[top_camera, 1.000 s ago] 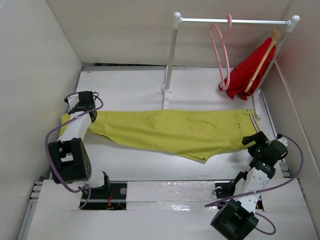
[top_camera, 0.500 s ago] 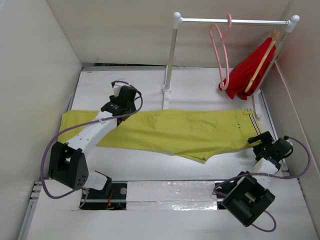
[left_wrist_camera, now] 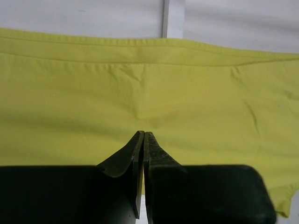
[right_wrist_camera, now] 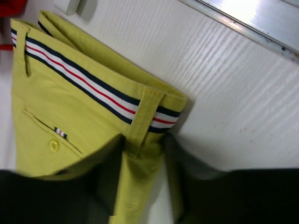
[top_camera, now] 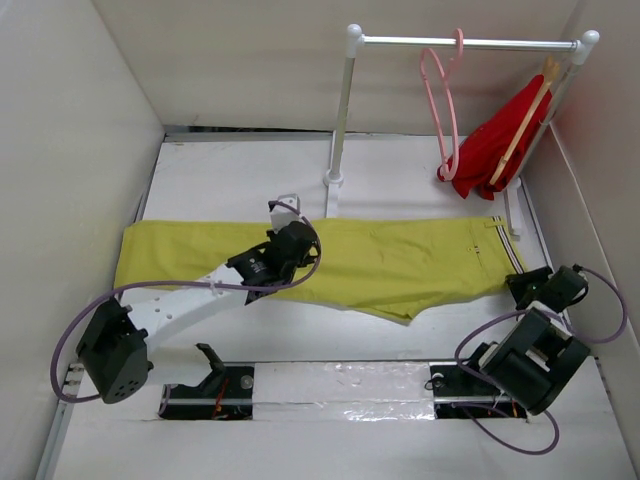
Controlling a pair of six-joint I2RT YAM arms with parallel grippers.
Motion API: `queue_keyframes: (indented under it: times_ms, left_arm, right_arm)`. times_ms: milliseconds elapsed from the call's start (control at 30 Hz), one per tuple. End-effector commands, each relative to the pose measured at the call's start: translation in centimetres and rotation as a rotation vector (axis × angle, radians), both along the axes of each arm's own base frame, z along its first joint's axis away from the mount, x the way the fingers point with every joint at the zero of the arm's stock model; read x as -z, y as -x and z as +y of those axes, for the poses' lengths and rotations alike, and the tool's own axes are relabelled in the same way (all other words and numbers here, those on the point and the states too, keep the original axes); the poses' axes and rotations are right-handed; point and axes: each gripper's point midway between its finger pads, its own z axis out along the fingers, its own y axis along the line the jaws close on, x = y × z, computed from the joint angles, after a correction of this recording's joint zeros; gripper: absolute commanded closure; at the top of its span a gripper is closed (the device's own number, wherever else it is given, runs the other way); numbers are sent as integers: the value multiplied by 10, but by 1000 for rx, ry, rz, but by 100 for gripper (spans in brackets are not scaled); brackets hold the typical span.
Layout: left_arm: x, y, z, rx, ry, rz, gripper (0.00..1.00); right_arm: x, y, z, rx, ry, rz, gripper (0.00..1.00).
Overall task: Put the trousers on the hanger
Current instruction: Fold the trousers at the center of the board.
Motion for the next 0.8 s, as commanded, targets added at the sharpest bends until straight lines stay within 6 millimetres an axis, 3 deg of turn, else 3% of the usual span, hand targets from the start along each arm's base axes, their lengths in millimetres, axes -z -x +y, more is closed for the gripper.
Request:
queue_keyframes:
  times_ms: [0, 33, 100, 167, 233, 300, 333, 367, 433, 467, 500, 567, 600, 633, 700, 733, 767]
  left_arm:
    - [7, -1, 1, -63, 14, -28, 100]
    - [18, 3, 4, -62, 10, -13, 100]
    - [29, 7, 5, -48, 17, -8, 100]
    - [41, 13, 7, -26, 35, -9, 100]
    - [47, 17, 12, -38, 47, -13, 100]
    - [50, 19, 17, -57, 54, -14, 100]
    - [53, 20, 23, -70, 44, -19, 100]
    - [54, 21, 25, -74, 40, -22, 100]
    - [61, 22, 36, -101, 20, -22, 100]
    - [65, 21, 40, -112, 15, -18, 100]
    - [69, 21, 44, -120, 13, -11, 100]
    - [83, 22, 53, -135, 31, 15, 100]
    - [87, 24, 54, -133, 41, 25, 100]
    - [91, 26, 53, -129, 72, 36, 100]
    - [95, 29, 52, -118, 92, 39, 100]
    - [96, 31, 52, -115, 99, 41, 100]
    - [97, 32, 52, -115, 105, 45, 100]
  right_arm:
    - [-24, -25, -9, 16, 32, -120, 68]
    - [-21, -23, -7, 20, 28, -132, 87]
    - [-41, -30, -6, 12, 83, -225, 100]
    - [-56, -42, 18, -62, 132, -286, 100]
    - [-91, -50, 39, -156, 234, -358, 100]
    - [-127, -58, 90, -342, 290, -446, 100]
    - [-136, -57, 105, -404, 331, -452, 100]
    - [-135, -53, 144, -537, 314, -444, 100]
    - [-162, -45, 178, -640, 364, -517, 100]
    - [-157, -38, 193, -694, 349, -492, 100]
    - [-169, -31, 224, -796, 338, -529, 100]
    - [-178, -22, 253, -888, 318, -559, 100]
    - [-185, -9, 285, -990, 287, -594, 100]
    - [-200, -7, 297, -1000, 284, -628, 100]
    - [-211, -3, 325, -1059, 275, -637, 100]
    - [-241, 6, 348, -1103, 282, -697, 100]
    - [-239, 2, 360, -1116, 299, -660, 100]
